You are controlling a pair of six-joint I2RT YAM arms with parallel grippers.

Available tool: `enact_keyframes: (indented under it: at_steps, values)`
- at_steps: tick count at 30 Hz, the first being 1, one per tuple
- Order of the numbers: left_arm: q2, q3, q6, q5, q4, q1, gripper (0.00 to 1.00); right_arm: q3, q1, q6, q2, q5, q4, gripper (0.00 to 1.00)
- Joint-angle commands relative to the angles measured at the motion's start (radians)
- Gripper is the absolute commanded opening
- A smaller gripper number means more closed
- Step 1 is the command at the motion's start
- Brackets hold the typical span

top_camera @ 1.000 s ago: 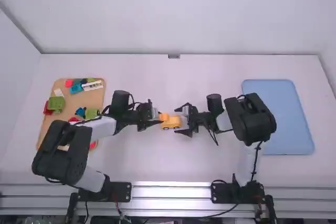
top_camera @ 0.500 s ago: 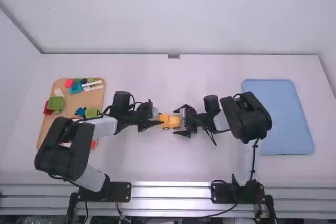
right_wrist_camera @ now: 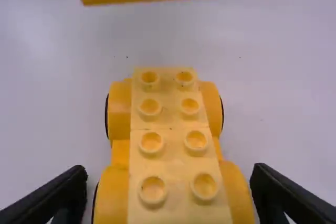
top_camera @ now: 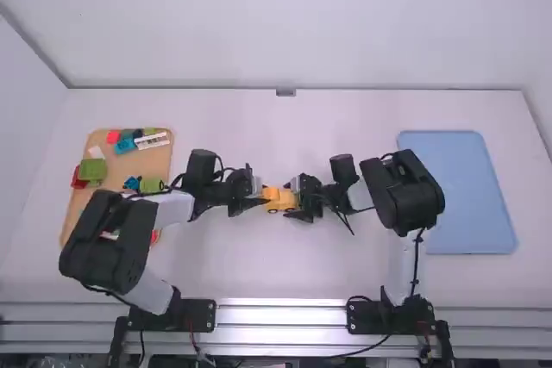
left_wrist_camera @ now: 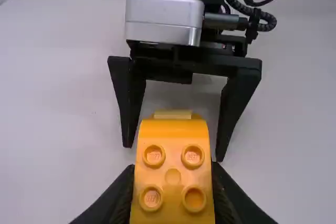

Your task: Assemble lego blocks to make yellow taxi

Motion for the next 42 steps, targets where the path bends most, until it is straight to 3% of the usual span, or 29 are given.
enact_keyframes:
  at_steps: [1, 8, 12, 14, 16, 25, 30, 34, 37, 42]
  values:
    - [0.032, 0.008, -0.003, 0.03, 0.006, -0.013, 0.18, 0.012, 0.006, -0.012, 0.018, -0.002, -0.003, 0.8]
    - [0.082, 0.065, -0.003, 0.063, -0.019, -0.013, 0.17, 0.013, -0.003, -0.011, 0.018, -0.033, -0.003, 0.53]
    - [0.108, 0.1, -0.003, 0.073, -0.031, -0.013, 0.16, 0.012, -0.004, -0.013, 0.024, -0.043, -0.002, 0.52]
    - [0.123, 0.116, -0.003, 0.071, -0.044, -0.014, 0.16, 0.012, -0.001, -0.012, 0.028, -0.053, -0.003, 0.57]
    - [0.139, 0.13, -0.003, 0.082, -0.058, -0.014, 0.16, 0.012, -0.003, -0.012, 0.032, -0.055, -0.003, 0.69]
    - [0.171, 0.142, -0.003, 0.09, -0.071, -0.021, 0.15, 0.012, -0.003, -0.012, 0.037, -0.076, -0.003, 0.75]
    - [0.171, 0.143, -0.003, 0.061, -0.074, -0.056, 0.14, 0.034, -0.003, -0.01, 0.075, -0.116, -0.005, 0.75]
    - [0.171, 0.143, -0.003, 0.01, -0.072, -0.079, 0.05, 0.071, -0.003, -0.005, 0.117, -0.175, -0.003, 0.7]
    - [0.171, 0.143, -0.003, 0.01, -0.067, -0.072, 0.04, 0.08, -0.016, -0.005, 0.122, -0.208, -0.003, 0.68]
    - [0.171, 0.142, -0.003, -0.019, -0.066, -0.078, 0.05, 0.079, -0.018, -0.004, 0.122, -0.208, 0.001, 0.54]
